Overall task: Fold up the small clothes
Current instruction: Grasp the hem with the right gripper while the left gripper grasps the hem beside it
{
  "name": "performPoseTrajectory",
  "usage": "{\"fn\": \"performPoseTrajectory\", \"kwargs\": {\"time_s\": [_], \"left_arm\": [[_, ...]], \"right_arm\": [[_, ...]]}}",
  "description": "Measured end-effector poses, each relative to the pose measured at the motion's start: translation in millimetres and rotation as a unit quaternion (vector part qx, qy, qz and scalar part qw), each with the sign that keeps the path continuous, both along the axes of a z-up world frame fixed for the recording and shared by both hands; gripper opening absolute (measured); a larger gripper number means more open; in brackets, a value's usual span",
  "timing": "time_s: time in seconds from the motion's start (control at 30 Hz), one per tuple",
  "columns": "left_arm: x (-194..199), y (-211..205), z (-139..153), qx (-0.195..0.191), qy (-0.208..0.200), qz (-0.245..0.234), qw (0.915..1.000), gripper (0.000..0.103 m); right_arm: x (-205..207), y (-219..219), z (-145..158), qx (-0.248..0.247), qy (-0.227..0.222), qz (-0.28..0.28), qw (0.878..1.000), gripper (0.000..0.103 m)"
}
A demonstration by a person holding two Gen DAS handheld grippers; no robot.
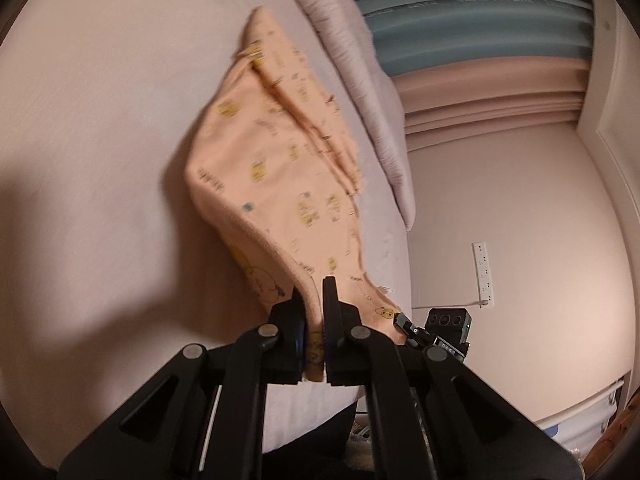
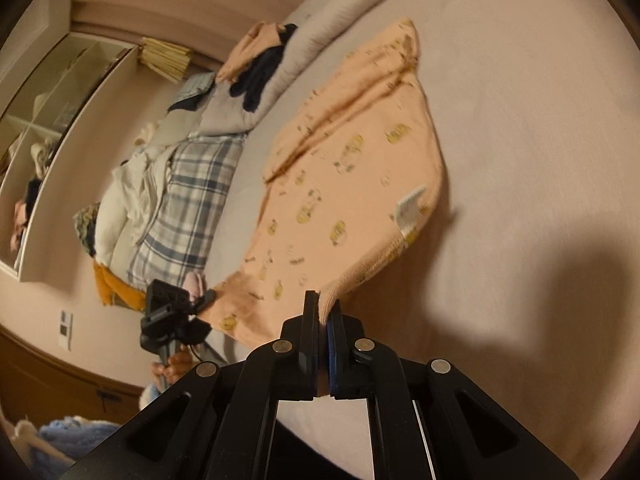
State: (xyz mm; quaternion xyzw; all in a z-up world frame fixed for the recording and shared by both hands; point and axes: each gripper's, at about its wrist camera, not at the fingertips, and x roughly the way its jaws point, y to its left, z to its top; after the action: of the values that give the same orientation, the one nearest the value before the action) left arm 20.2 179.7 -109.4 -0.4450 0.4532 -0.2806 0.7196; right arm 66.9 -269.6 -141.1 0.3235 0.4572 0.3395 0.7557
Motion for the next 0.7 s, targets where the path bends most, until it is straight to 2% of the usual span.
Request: {"fn": "performPoseTrajectory", "kwargs": {"time_s": [0.13,0.37,0.7], "left_arm": [[16,-2,12,0.003,-0.019,0.000,0.9998,0.003],[46,1,29,0.015,-0.046,0.009,0.9988,0.003],[115,7,48,0.028,-0.059,0.025,0.9976,0.003]], "right_arm": [[10,7,17,0.001,-0.040,-0.004,0.999,0.005],[37,7,35,0.002,-0.078,-0.009,0.997,0.005],[90,4,46,-0.002,-0.101,-0.043,0.994,0.005]]}}
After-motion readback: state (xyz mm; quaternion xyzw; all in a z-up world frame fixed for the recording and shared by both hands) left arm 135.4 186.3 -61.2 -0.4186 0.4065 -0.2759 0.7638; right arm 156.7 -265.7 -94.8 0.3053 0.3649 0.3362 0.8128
